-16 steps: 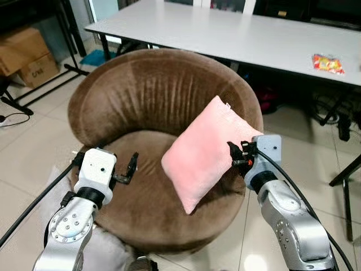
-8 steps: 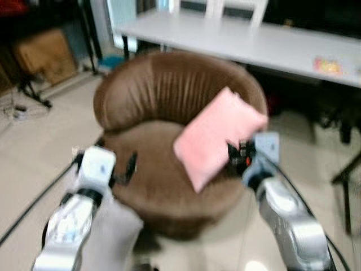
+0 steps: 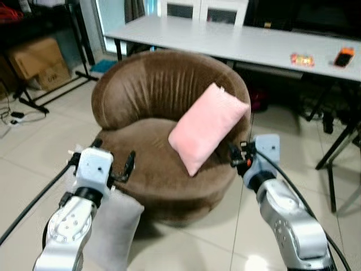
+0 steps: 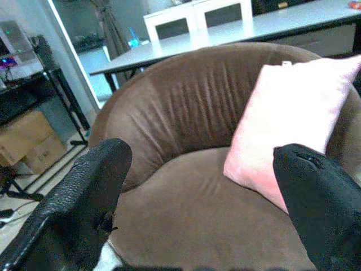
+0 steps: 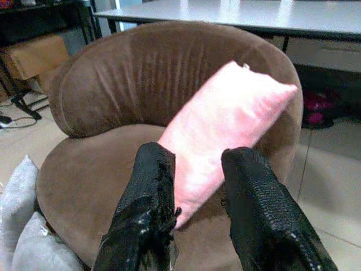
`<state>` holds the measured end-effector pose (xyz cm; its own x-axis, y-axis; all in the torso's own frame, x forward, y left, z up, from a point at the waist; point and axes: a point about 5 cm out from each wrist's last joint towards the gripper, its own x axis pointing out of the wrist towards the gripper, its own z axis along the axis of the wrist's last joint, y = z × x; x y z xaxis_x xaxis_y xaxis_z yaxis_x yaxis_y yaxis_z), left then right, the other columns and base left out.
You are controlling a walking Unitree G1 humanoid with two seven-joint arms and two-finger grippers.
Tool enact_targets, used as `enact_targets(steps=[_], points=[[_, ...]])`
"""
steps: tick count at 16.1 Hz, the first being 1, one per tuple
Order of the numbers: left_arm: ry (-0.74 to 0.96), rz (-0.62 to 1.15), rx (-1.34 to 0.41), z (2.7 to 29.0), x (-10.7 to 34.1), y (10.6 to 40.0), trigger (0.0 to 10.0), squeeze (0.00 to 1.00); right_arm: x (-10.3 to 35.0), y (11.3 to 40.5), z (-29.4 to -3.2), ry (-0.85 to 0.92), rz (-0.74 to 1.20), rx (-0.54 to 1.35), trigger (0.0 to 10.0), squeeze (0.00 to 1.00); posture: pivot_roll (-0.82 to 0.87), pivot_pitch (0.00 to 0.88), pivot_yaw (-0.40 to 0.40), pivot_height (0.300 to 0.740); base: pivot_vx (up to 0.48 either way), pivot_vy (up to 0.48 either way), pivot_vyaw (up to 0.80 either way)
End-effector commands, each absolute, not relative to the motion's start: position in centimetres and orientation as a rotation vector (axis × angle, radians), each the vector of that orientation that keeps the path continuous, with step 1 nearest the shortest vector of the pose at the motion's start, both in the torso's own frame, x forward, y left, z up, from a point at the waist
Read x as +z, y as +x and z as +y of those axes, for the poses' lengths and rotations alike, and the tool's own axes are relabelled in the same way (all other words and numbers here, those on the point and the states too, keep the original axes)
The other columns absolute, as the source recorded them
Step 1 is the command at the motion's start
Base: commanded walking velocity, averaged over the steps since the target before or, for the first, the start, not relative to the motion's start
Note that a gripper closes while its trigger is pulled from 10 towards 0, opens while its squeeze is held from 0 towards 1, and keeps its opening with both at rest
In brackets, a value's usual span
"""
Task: Move the pillow to the sofa from floor
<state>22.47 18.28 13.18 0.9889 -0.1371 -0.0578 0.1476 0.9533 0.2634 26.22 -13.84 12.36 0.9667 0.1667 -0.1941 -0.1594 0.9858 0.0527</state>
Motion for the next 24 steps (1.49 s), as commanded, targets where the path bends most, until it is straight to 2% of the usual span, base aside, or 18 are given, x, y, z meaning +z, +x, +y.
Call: enact_targets(steps=[1,15,18,24], points=[[0.263,0.040,-0.142,18.28,13.32,22.51,10.0,0.00,12.45,26.43,-14.20,0.030,0.200,0.152,10.0,0.00,0.02,0.000,0.009,0.740,0.000,0.000,0.00],[0.252,0.042,-0.115,18.69,13.43,22.49,10.0,0.00,12.26,26.48,-13.80,-0.028,0.202,0.252,10.0,0.00,0.02,0.000,0.006,0.740,0.000,0.218,0.00],[0.250,0.044,-0.111,18.65,13.40,22.48,10.0,0.00,12.10,26.35,-13.79,-0.045,0.204,0.263,10.0,0.00,0.02,0.000,0.004,0.740,0.000,0.266,0.80],[0.250,0.056,-0.107,18.50,13.02,22.33,10.0,0.00,11.71,26.42,-14.37,-0.055,0.234,0.222,10.0,0.00,0.02,0.000,0.000,0.740,0.000,0.278,0.00]])
